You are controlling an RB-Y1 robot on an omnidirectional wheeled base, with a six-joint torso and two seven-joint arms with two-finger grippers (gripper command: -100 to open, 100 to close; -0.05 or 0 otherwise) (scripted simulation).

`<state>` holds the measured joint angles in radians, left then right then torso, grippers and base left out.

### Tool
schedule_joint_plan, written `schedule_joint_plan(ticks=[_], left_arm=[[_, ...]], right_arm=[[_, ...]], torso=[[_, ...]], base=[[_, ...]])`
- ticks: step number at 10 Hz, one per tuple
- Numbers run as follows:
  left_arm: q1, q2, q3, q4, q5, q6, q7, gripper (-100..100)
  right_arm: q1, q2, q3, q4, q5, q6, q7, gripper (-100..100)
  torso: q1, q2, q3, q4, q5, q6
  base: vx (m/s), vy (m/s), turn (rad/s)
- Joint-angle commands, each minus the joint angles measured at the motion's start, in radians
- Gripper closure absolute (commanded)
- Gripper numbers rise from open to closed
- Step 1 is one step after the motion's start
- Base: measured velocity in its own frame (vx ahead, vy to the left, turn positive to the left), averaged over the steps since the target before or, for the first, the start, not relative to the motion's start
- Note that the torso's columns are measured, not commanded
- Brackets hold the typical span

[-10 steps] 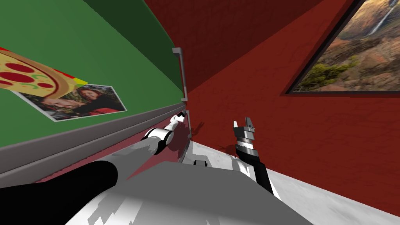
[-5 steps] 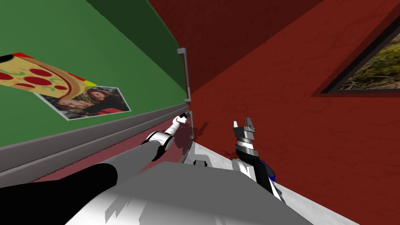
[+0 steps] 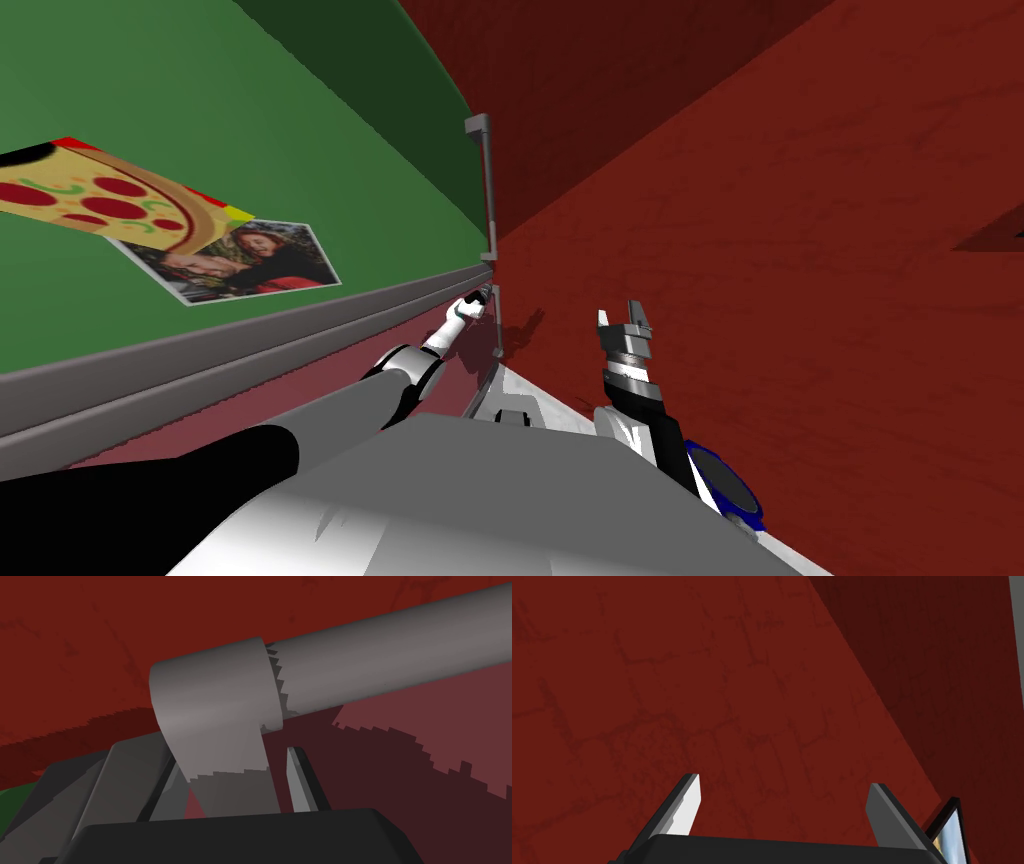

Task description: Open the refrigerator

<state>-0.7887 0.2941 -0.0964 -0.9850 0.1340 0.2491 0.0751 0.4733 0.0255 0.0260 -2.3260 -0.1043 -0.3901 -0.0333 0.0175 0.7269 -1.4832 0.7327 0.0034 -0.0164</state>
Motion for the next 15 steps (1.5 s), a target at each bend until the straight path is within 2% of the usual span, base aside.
schedule_joint_plan(ticks=[1,2,5,6,8,9,11,12,13,15], left_arm=[[0.031,0.003,-0.013,-0.082,0.006,0.021,-0.015,100],[0.08,-0.015,-0.06,-0.122,0.036,0.065,-0.032,100],[0.08,-0.015,-0.06,-0.192,0.036,0.065,-0.032,100],[0.124,-0.033,-0.106,-0.233,0.065,0.108,-0.049,100],[0.129,-0.033,-0.106,-0.302,0.065,0.108,-0.049,100],[0.166,-0.052,-0.152,-0.332,0.095,0.15,-0.066,100],[0.177,-0.052,-0.152,-0.412,0.095,0.152,-0.066,100],[0.218,-0.07,-0.198,-0.455,0.125,0.195,-0.082,100],[0.216,-0.07,-0.198,-0.461,0.125,0.195,-0.082,100],[0.226,-0.07,-0.198,-0.523,0.125,0.195,-0.082,100]], right_arm=[[0.0,0.0,0.0,0.0,0.0,0.0,0.0,0],[0.0,0.0,0.0,0.0,0.0,0.0,0.0,0],[0.0,0.0,0.0,0.0,0.0,0.0,0.0,0],[-0.001,0.0,0.0,0.0,0.0,0.0,0.0,0],[0.0,0.0,0.0,0.0,0.0,0.0,0.0,0],[0.0,0.0,0.0,0.0,0.0,0.0,0.0,0],[0.0,0.0,0.0,0.0,0.0,0.0,0.0,0],[-0.001,0.0,0.0,0.0,0.0,0.0,0.0,0],[0.0,0.0,0.0,0.0,0.0,0.0,0.0,0],[0.0,0.0,0.0,0.0,0.0,0.0,0.0,0]], torso=[[0.001,-0.001,-0.001,0.0,0.0,-0.002],[0.002,0.0,0.0,0.003,0.001,0.002],[0.002,0.001,0.0,0.0,0.002,0.002],[0.001,0.002,0.001,0.002,0.001,0.005],[-0.001,0.002,0.001,-0.002,0.001,0.001],[-0.001,0.003,0.002,0.001,0.001,0.004],[-0.001,0.006,0.004,-0.004,0.002,0.002],[-0.002,0.007,0.004,-0.001,0.002,0.007],[-0.005,0.005,0.004,-0.004,0.001,0.006],[-0.005,0.008,0.005,-0.004,0.001,0.008]], base=[[0.043,-0.03,0.09],[0.095,-0.021,0.265],[0.045,-0.024,0.118],[0.099,-0.02,0.269],[0.076,-0.036,0.185],[0.097,-0.029,0.294],[0.077,-0.04,0.18],[0.074,-0.048,0.269],[0.091,-0.054,0.277],[0.024,-0.014,0.047]])
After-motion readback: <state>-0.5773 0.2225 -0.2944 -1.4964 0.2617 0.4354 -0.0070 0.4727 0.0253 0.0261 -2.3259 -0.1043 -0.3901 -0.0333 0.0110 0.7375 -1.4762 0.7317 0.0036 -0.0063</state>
